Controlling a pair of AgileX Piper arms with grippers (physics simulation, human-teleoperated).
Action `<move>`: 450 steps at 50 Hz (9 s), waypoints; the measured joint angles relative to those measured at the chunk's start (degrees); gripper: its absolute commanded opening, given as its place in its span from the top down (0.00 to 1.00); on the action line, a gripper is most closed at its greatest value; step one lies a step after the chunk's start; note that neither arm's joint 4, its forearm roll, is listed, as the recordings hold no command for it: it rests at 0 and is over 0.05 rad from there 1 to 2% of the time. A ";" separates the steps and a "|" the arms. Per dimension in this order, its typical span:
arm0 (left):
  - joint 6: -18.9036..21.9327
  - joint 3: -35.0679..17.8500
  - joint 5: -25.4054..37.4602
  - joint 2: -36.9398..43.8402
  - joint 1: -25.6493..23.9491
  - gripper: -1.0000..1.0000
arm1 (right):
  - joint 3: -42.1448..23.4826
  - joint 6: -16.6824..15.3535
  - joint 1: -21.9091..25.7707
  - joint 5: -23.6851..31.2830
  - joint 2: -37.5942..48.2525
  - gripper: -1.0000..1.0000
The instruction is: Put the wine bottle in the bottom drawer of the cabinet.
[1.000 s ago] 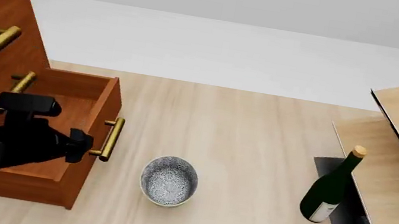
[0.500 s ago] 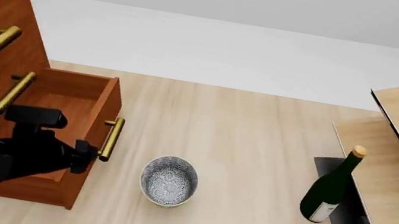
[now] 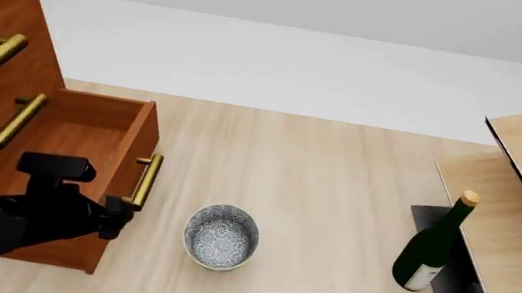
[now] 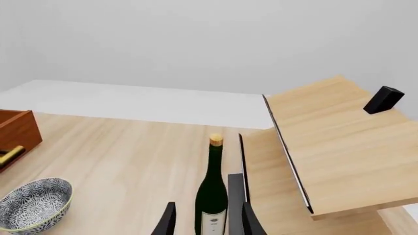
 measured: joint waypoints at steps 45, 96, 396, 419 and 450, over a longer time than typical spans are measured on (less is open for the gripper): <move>-1.84 -0.31 -1.75 1.40 -6.01 0.00 | -0.03 0.08 0.07 0.39 -0.43 0.00; 4.45 -13.03 15.02 -11.30 -6.43 0.00 | -0.04 -0.02 0.52 0.43 -0.46 0.00; 15.80 -81.78 -4.10 61.40 -45.45 1.00 | 0.01 1.46 1.11 2.15 -0.51 0.00; 17.65 -76.77 -4.56 56.72 -45.28 1.00 | 0.01 1.28 1.39 2.33 -0.47 0.00; 16.92 -67.50 -5.94 43.20 -44.12 1.00 | 0.01 0.70 1.95 2.48 -0.33 0.00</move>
